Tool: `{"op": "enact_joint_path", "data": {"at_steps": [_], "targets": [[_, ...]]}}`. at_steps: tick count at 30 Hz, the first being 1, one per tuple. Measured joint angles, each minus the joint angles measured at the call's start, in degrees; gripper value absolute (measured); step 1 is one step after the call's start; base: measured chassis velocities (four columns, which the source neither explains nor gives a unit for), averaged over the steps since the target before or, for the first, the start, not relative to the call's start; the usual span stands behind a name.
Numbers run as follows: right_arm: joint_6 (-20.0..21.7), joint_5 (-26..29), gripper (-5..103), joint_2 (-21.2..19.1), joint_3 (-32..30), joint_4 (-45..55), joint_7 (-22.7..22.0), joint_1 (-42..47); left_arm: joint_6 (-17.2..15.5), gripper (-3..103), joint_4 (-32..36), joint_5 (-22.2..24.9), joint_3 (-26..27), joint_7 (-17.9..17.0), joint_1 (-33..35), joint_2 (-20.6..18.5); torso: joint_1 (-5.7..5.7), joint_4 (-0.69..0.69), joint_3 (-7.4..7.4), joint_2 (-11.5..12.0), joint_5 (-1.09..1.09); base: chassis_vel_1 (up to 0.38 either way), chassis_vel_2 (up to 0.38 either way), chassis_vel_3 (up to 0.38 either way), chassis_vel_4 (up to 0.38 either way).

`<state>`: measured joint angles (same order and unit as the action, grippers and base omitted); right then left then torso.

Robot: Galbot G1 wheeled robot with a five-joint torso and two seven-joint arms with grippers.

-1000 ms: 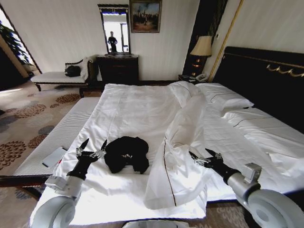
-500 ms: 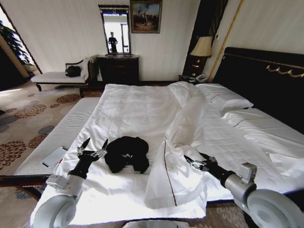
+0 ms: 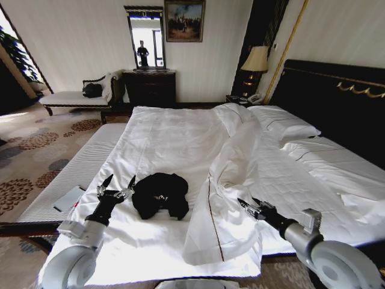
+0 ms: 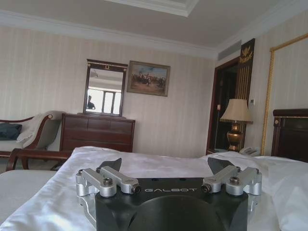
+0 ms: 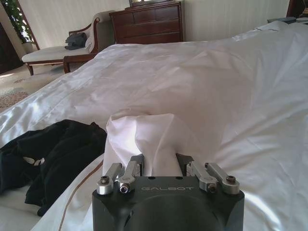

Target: Fold the clothes on the bed.

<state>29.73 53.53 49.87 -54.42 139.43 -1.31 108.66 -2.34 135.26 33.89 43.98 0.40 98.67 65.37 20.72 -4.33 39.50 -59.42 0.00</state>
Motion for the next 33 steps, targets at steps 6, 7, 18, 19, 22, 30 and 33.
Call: {"op": "enact_joint_path", "data": {"at_steps": [6,7,18,19,22,30,33], "targets": [[-0.1,-0.8,20,0.5,0.3,-0.4,-0.7,0.1,0.0,100,-0.1,-0.3,-0.1,0.0,-0.1,0.4,0.0,0.0,0.0,0.0,0.0,0.0,0.0,0.0,0.0],[-0.1,-0.8,14,0.7,0.3,-0.5,-0.8,0.2,0.0,100,-0.1,-0.4,-0.1,0.0,-0.1,0.6,0.0,0.0,0.0,0.0,0.0,0.0,0.0,0.0,0.0],[-0.1,-1.0,1,1.0,0.1,1.4,-0.9,1.4,0.2,100,-0.1,-0.3,0.0,0.0,-0.3,0.8,0.0,0.0,0.0,0.0,0.0,0.0,0.0,0.0,0.0],[-0.1,-1.0,1,1.0,0.1,1.4,-0.9,1.4,0.2,100,-0.1,-0.3,0.0,0.0,-0.3,0.8,0.0,0.0,0.0,0.0,0.0,0.0,0.0,0.0,0.0],[-0.1,-1.3,1,1.3,-0.6,2.1,-0.9,2.0,0.3,100,-0.1,-0.2,0.2,0.0,-0.3,0.8,0.0,0.0,0.0,0.0,0.0,0.0,0.0,0.0,0.0],[-0.9,-0.2,1,4.6,-4.7,3.7,-2.5,0.3,0.4,100,-0.5,0.2,0.5,0.0,-1.0,0.9,0.0,0.01,0.0,0.0,0.01,0.0,0.0,0.0,0.0],[-1.2,-0.9,1,6.9,-6.5,3.8,-3.3,0.4,0.3,100,-0.7,1.1,1.0,0.0,-1.5,0.9,0.0,0.01,0.0,0.0,0.0,0.0,0.0,0.0,0.0]]}}
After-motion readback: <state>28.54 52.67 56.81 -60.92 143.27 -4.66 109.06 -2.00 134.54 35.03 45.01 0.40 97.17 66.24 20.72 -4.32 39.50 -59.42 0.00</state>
